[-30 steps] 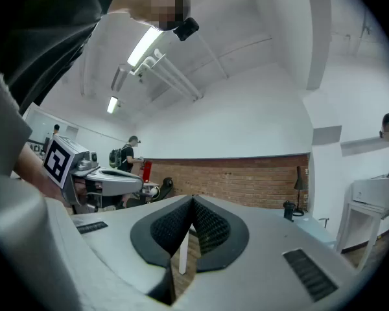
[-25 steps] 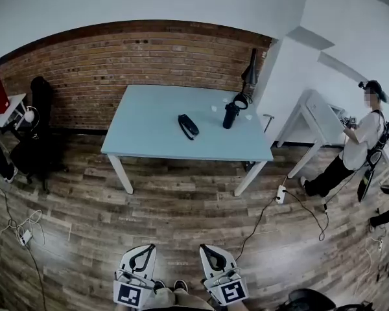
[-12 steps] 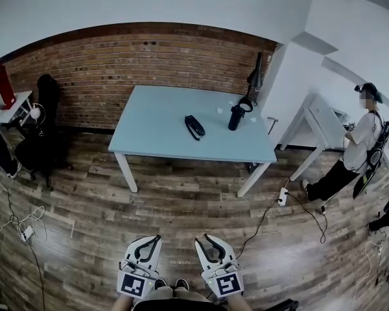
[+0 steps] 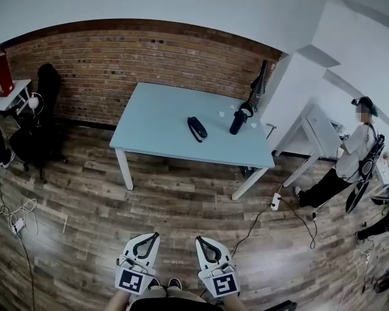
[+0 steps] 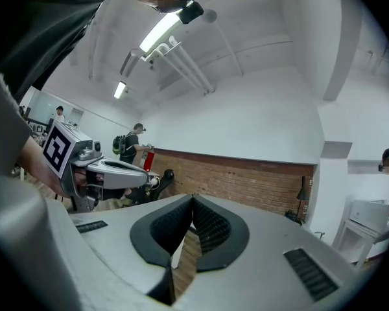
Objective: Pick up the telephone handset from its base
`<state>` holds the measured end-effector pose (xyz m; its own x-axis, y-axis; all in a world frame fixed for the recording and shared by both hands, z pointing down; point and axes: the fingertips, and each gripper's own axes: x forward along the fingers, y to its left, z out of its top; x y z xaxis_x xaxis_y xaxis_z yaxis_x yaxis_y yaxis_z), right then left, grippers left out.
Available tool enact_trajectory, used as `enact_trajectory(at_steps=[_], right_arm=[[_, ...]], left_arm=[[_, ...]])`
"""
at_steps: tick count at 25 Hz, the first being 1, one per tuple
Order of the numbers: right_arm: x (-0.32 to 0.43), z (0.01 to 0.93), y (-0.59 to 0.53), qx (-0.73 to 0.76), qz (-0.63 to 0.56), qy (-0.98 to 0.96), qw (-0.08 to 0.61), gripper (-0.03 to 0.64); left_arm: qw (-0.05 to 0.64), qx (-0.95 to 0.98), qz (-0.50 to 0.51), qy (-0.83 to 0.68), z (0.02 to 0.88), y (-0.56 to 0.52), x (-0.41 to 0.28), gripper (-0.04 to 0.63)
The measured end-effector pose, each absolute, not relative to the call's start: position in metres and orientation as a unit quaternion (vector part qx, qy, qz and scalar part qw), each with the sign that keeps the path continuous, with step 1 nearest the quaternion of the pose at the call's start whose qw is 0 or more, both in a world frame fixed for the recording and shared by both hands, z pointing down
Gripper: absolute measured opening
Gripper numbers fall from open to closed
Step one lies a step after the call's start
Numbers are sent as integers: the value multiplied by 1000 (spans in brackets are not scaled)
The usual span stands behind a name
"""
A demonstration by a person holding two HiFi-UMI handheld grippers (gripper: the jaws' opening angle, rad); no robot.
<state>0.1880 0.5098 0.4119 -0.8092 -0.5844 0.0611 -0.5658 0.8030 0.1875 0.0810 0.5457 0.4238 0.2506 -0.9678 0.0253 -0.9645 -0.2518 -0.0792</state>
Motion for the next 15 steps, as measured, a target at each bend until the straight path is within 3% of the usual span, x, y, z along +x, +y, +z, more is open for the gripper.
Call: enact_trajectory(at_steps=[15], right_arm=[[165,431,521,311,-62,-943,98,-2]], left_arm=[[-10,-802,-39,596,456,563,45,14]])
